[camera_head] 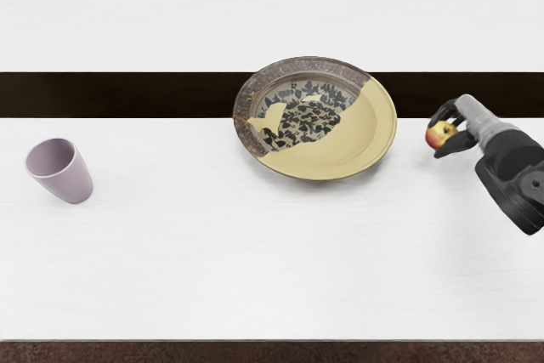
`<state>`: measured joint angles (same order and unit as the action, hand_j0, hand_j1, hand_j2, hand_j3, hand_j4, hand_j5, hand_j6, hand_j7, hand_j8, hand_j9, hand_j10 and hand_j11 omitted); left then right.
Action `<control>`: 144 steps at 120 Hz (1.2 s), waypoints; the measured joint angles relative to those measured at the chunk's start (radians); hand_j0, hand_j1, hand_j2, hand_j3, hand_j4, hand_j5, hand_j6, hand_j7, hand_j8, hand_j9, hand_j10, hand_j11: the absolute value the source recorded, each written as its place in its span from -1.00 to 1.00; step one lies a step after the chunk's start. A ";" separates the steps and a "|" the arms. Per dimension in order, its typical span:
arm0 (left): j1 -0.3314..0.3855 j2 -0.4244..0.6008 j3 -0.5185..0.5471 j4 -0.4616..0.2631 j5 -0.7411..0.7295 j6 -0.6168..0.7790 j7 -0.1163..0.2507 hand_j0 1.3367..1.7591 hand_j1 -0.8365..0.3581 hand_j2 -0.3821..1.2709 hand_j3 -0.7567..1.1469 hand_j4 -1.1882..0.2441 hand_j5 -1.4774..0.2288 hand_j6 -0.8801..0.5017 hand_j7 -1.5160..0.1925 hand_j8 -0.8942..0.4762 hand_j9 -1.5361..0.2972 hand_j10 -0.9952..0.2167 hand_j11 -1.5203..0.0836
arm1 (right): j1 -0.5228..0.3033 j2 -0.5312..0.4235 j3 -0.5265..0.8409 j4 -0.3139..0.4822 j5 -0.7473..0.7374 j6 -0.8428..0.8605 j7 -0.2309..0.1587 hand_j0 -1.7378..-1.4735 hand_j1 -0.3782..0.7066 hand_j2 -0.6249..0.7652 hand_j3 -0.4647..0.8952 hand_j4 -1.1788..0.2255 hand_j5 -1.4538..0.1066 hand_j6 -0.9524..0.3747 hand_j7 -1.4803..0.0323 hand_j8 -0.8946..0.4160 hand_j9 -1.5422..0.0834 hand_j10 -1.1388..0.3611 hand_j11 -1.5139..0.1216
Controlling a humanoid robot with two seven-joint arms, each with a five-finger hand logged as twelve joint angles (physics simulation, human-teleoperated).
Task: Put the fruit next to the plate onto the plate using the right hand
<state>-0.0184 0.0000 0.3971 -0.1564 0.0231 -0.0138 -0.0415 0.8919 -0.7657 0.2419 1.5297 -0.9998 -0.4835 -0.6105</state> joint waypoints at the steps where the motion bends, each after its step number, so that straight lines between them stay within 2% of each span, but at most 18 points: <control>1: 0.000 0.000 0.000 0.000 0.000 0.000 0.000 0.52 0.52 -0.48 -0.21 0.33 0.38 -0.06 0.42 -0.04 0.34 0.26 0.52 | 0.001 -0.004 0.007 0.003 0.004 0.008 0.000 -0.36 0.34 0.40 -0.32 -0.25 -0.67 0.02 -0.53 -0.07 -0.54 -0.51 -0.59; 15: 0.000 0.000 0.000 0.000 0.000 0.000 0.000 0.52 0.52 -0.48 -0.21 0.33 0.38 -0.06 0.42 -0.04 0.34 0.26 0.52 | 0.008 -0.043 0.107 0.031 0.060 0.120 -0.001 -0.36 0.31 0.34 -0.31 -0.30 -0.68 0.00 -0.54 -0.10 -0.54 -0.55 -0.59; 29: 0.000 0.000 0.000 0.000 0.000 0.000 0.000 0.52 0.52 -0.48 -0.21 0.33 0.38 -0.06 0.42 -0.04 0.34 0.26 0.52 | 0.011 -0.059 0.209 0.049 0.124 0.234 -0.001 -0.36 0.32 0.40 -0.31 -0.35 -0.68 -0.01 -0.54 -0.12 -0.55 -0.58 -0.59; 50: 0.000 0.000 0.000 0.000 0.000 0.000 0.000 0.52 0.52 -0.48 -0.21 0.33 0.38 -0.06 0.42 -0.04 0.34 0.26 0.52 | 0.028 -0.029 0.293 0.060 0.174 0.344 -0.001 -0.38 0.32 0.45 -0.31 -0.43 -0.71 -0.02 -0.54 -0.15 -0.58 -0.58 -0.63; 72: 0.000 0.000 0.000 0.000 0.000 0.000 0.000 0.52 0.52 -0.48 -0.21 0.33 0.38 -0.06 0.42 -0.04 0.34 0.26 0.52 | 0.062 0.072 0.303 0.053 0.186 0.372 -0.001 -0.40 0.35 0.50 -0.31 -0.45 -0.75 0.00 -0.54 -0.10 -0.61 -0.58 -0.66; 92: 0.000 0.000 0.000 0.000 0.000 0.000 0.000 0.52 0.52 -0.48 -0.21 0.33 0.38 -0.06 0.42 -0.04 0.34 0.26 0.52 | 0.108 0.192 0.259 -0.013 0.169 0.374 -0.001 -0.40 0.38 0.52 -0.31 -0.46 -0.77 0.01 -0.54 -0.09 -0.62 -0.58 -0.67; 119: 0.000 0.000 0.000 0.000 0.000 0.000 0.000 0.52 0.52 -0.48 -0.21 0.33 0.38 -0.06 0.42 -0.04 0.34 0.26 0.52 | 0.128 0.255 0.237 -0.048 0.154 0.373 0.000 -0.39 0.37 0.50 -0.31 -0.47 -0.76 -0.01 -0.54 -0.09 -0.62 -0.58 -0.67; 144: 0.000 0.000 0.000 0.000 0.000 0.000 0.000 0.52 0.52 -0.48 -0.21 0.33 0.38 -0.06 0.42 -0.04 0.34 0.26 0.52 | 0.130 0.262 0.233 -0.056 0.150 0.371 0.000 -0.40 0.26 0.32 -0.32 -0.39 -0.43 -0.14 -0.29 -0.26 -0.33 -0.41 -0.38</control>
<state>-0.0185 0.0000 0.3973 -0.1565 0.0231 -0.0138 -0.0414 1.0222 -0.5042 0.4747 1.4742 -0.8499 -0.1125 -0.6107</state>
